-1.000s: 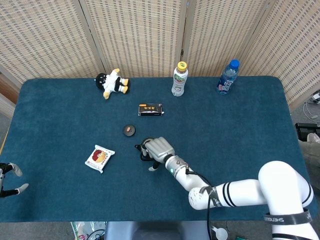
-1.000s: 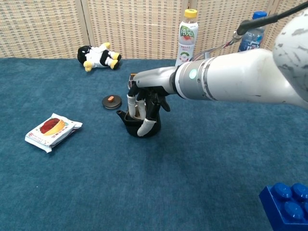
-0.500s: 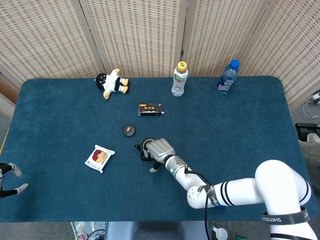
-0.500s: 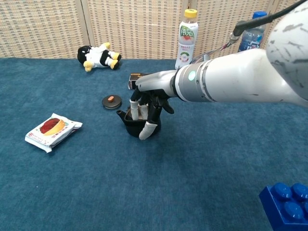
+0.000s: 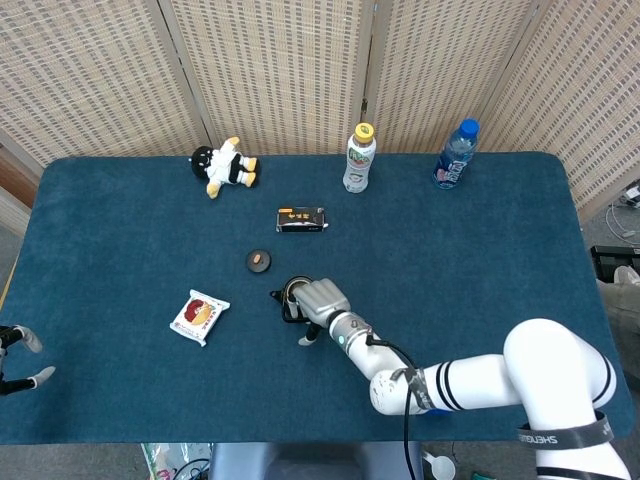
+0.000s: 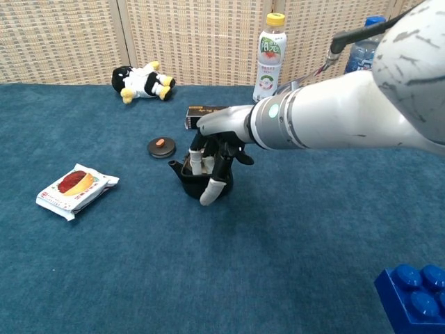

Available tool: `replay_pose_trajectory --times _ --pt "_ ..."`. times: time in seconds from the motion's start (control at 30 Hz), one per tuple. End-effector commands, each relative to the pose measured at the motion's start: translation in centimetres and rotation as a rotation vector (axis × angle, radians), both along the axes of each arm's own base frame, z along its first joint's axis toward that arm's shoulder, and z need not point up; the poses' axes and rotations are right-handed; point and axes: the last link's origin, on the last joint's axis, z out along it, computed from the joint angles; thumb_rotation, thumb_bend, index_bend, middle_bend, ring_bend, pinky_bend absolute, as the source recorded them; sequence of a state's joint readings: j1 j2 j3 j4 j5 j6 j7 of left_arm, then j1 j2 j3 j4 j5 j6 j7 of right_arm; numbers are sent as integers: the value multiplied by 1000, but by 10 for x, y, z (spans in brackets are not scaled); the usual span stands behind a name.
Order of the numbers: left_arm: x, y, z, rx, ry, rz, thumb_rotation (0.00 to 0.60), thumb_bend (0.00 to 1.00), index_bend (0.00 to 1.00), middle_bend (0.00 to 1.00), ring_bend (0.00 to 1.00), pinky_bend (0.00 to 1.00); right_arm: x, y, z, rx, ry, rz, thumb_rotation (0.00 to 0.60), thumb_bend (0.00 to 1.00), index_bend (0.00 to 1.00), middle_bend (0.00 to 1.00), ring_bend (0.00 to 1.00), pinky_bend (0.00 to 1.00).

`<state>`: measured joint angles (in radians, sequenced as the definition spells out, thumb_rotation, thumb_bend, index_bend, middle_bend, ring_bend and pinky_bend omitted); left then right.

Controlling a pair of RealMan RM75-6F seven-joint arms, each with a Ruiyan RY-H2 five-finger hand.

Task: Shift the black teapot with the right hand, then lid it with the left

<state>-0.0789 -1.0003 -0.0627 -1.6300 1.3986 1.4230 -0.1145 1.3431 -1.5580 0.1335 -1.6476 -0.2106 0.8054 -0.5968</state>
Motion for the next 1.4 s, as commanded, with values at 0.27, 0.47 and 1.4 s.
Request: replay_pose_trajectory --times 0.27,0.47,1.4 --pt "0 0 0 0 -1 0 600 106 580 533 377 477 1 0 -1 0 -21 -14 600 77 470 547 426 809" --pt "0 0 0 -1 -1 0 600 106 580 533 377 477 0 -1 -3 6 -15 -26 600 78 478 560 445 835" --pt "0 0 1 0 -4 1 600 106 580 533 377 477 5 -1 -6 16 -49 -52 600 88 513 626 498 900"
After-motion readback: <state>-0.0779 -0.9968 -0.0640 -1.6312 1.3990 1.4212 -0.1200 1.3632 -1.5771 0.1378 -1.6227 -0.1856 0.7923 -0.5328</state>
